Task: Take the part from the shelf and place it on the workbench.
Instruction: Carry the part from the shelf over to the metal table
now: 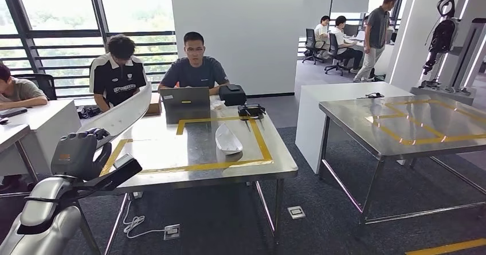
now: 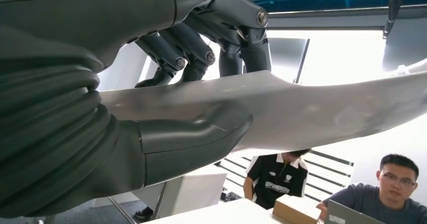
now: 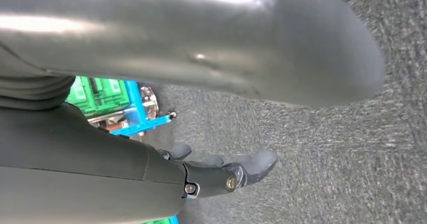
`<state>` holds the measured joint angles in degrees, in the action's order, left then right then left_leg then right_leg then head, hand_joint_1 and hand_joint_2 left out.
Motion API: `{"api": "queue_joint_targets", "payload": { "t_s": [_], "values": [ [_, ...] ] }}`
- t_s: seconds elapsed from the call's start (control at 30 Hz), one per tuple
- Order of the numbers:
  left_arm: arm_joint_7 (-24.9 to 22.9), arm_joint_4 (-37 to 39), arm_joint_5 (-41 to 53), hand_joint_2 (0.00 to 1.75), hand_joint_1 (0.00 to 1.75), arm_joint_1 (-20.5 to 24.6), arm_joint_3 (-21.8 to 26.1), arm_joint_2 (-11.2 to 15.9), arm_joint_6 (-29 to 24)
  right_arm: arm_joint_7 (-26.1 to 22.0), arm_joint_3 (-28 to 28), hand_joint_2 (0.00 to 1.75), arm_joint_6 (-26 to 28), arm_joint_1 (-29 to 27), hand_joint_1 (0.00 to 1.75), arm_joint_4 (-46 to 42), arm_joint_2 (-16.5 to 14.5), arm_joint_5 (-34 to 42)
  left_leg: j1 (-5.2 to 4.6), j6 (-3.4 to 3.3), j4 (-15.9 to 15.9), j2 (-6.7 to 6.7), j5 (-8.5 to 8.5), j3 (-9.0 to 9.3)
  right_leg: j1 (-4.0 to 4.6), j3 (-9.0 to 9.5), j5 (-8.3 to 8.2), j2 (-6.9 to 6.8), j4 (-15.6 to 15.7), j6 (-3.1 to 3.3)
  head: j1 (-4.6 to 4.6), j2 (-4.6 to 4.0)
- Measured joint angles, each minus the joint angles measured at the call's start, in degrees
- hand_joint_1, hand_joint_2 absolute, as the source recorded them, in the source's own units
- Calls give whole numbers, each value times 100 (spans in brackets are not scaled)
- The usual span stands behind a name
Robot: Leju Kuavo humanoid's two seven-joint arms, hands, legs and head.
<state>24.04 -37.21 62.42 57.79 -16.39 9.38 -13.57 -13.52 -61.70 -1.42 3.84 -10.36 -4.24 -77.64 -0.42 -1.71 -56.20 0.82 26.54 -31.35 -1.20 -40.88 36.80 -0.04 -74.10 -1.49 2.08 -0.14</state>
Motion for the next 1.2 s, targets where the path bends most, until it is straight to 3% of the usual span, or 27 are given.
{"api": "queue_joint_targets", "payload": {
  "t_s": [0.03, 0.07, 0.17, 0.2, 0.27, 0.3, 0.37, 0.4, 0.47, 0.5, 0.53, 0.57, 0.6, 0.67, 0.7, 0.73, 0.8, 0.87, 0.9, 0.97, 1.03, 1.07, 1.1, 1.17, 1.2],
  "values": [
    [0, 1, 1, 175, 175, -25, 0, 0, 0, 36, 0, 0, -3, -11, 0, 0, 0, -4, 3, 17, 0, 10, 96, 121, -2, -81, 25, 1, 170, -10, -2, 0],
    [1, 1, 3, 175, 175, -44, 0, 0, 0, 62, 0, 0, -5, -24, 0, 0, 1, -6, 8, 37, -1, 15, 197, 250, -5, -104, -157, 0, 464, -19, -1, 0],
    [7, 10, 16, 175, 175, -77, -1, -3, 2, 65, 1, 0, -10, -81, 0, 3, 1, -16, -7, 119, -44, 41, 535, 553, -6, -57, -1420, -35, 1418, 7, -2, -3],
    [8, 2, 18, 175, 175, -78, 0, 1, 4, 78, 1, 0, -13, -88, 0, 5, -3, -19, -14, 156, -71, 52, 621, 637, -1, -24, -1634, -47, 1539, 46, 1, -4],
    [10, -35, 18, 175, 175, -32, 4, 16, 5, 130, 0, 0, -19, -52, 0, 6, -5, -21, -9, 225, -293, 50, 612, 642, 12, 96, -1541, -48, 1521, 152, 5, -2],
    [15, -52, 18, 175, 175, -6, 7, 27, 2, 150, 0, 0, -17, -28, 0, 4, -2, -22, 3, 254, -565, 33, 499, 538, 5, 173, -1463, -44, 1514, 204, 8, -2],
    [25, -63, 19, 175, 175, 23, 10, 43, -4, 145, 0, 0, -15, 1, 0, 1, 8, -26, 20, 299, -1308, -9, 331, 40, 0, 371, -1315, -36, 1514, 287, 11, 1],
    [31, -60, 19, 175, 175, 14, 10, 51, -6, 137, 0, 0, -15, 1, 0, 0, 12, -26, 26, 317, -1634, -25, 401, -246, -1, 480, -1223, -31, 1519, 305, 16, 0],
    [41, -51, 18, 175, 175, -14, 11, 63, -7, 133, 0, 0, -15, -8, 0, 1, 12, -27, 36, 339, -1949, -38, 890, -744, -3, 718, -1025, -12, 1530, 307, 19, 1],
    [46, -48, 17, 175, 175, -26, 11, 67, -7, 139, 0, 0, -15, -12, 0, 2, 10, -28, 38, 339, -1923, -43, 1174, -921, -6, 852, -914, -2, 1532, 303, 19, 1],
    [51, -44, 17, 175, 175, -32, 12, 69, -7, 144, 0, 0, -15, -14, 0, 2, 9, -30, 38, 332, -1780, -47, 1332, -1041, -10, 994, -800, 8, 1533, 298, 18, 1],
    [54, -38, 17, 175, 175, -36, 12, 77, -7, 145, 0, 0, -15, -15, 0, 2, 9, -32, 38, 321, -1540, -52, 1276, -1114, -15, 1142, -680, 17, 1535, 287, 19, 1],
    [54, -28, 18, 175, 175, -43, 13, 88, -7, 145, 0, 0, -15, -18, 0, 2, 9, -33, 37, 299, -1197, -66, 884, -1148, -19, 1271, -556, 23, 1543, 271, 20, 1],
    [53, 3, 20, 175, 175, -65, 16, 117, -7, 130, 1, 0, -15, -27, 0, 3, 8, -35, 18, 250, -507, -101, -249, -1171, -4, 1502, -321, 43, 1541, 211, 22, -3],
    [52, 10, 25, 175, 175, -81, 18, 130, -1, 140, 1, 0, -13, -31, 0, 3, 8, -35, 13, 222, -319, -111, -653, -1150, 5, 1608, -229, 51, 1551, 176, 23, -4],
    [51, 6, 28, 175, 175, -83, 21, 137, 1, 159, 1, 0, -10, -28, 0, 2, 10, -35, 10, 194, -249, -113, -786, -1118, 21, 1679, -213, 58, 1512, 138, 23, -6],
    [50, -22, 40, 175, 175, -58, 27, 135, 5, 222, 0, 0, -5, -4, 0, -2, 20, -33, 32, 124, -273, -90, -694, -973, 25, 1538, -429, 55, 1127, 80, 14, -2],
    [50, -33, 61, 175, 175, -23, 31, 116, 3, 228, 0, 0, -4, 23, 0, -3, 28, -30, 39, 55, -240, -69, -557, -797, 22, 1013, -696, 42, 365, 38, 1, 2],
    [50, -33, 73, 175, 175, -21, 30, 104, 3, 216, 0, 0, -4, 26, 0, -2, 28, -28, 35, 29, -225, -61, -465, -694, 25, 722, -658, 35, 47, 23, -1, 1],
    [50, -30, 83, 175, 175, -31, 30, 81, 4, 194, 0, 0, -5, 18, 0, -2, 28, -26, 22, -10, -207, -33, -263, -461, 37, 258, -143, 33, -204, 12, -5, 1],
    [50, -27, 84, 175, 175, -40, 30, 60, 4, 196, 1, 0, -5, 11, 0, -2, 28, -22, 1, -22, -203, -3, -43, -190, 53, -12, 397, 33, -15, 39, -10, 1],
    [50, -24, 84, 175, 175, -42, 30, 50, 4, 196, 1, 0, -5, 7, 0, -2, 28, -18, -11, -20, -203, 6, 72, -45, 64, -77, 427, 34, 214, 64, -11, 1],
    [51, -18, 85, 175, 175, -44, 30, 41, 5, 196, 1, 0, -5, -2, 0, -2, 28, -10, -23, -16, -202, 11, 192, 92, 82, -111, 169, 34, 533, 102, -12, 1],
    [58, 16, 87, 175, 175, -50, 29, 12, 11, 187, 0, 0, -4, -39, 0, -2, 30, 11, -49, 3, -223, 43, 427, 308, 141, -134, -857, 49, 1183, 189, -11, -1],
    [63, 29, 90, 175, 175, -54, 28, -4, 19, 190, 0, 0, -2, -57, 0, -1, 30, 22, -60, 17, -213, 65, 548, 393, 171, -109, -1275, 60, 1384, 220, -10, -1]
  ]
}}
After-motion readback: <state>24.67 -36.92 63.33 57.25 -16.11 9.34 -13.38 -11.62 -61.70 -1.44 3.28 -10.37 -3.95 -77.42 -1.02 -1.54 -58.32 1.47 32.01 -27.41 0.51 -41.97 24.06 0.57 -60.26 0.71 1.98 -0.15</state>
